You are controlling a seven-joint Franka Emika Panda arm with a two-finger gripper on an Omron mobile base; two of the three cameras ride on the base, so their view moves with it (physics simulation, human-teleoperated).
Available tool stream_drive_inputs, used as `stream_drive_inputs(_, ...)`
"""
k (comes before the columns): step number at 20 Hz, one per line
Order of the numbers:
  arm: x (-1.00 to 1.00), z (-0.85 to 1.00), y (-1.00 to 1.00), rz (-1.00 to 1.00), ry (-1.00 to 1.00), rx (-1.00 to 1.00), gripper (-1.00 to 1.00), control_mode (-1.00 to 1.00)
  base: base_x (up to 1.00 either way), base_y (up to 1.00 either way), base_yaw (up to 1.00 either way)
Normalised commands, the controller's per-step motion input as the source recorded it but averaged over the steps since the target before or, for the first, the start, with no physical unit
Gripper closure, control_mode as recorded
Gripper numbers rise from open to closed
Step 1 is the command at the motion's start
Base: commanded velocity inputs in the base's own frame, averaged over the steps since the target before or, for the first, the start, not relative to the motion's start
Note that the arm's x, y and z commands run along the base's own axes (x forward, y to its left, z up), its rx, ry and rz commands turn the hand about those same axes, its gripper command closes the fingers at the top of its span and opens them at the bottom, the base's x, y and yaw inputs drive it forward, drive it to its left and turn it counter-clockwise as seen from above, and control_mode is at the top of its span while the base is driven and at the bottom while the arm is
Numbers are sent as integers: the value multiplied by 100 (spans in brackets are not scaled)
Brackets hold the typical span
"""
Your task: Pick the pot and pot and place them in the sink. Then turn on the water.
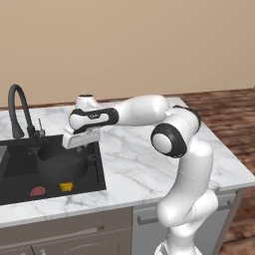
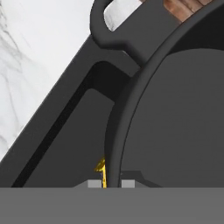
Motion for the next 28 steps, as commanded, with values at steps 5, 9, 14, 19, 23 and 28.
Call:
stream_drive_inputs(5,8,-25,0,0,0,0,100,-100,0,0,0)
stream_drive_inputs(9,13,-32,0,0,1,0,100,-100,0,0,0)
stream_drive_inputs(14,18,-31,12,0,4,0,100,-100,0,0,0)
stream_drive_inputs(19,17,-22,16,-1,6,0,100,-100,0,0,0)
stream_drive_inputs(23,15,-13,27,-3,7,-1,100,-100,0,0,0)
stream_drive_inputs(28,16,-2,14,-6,4,-5,100,-100,0,0,0)
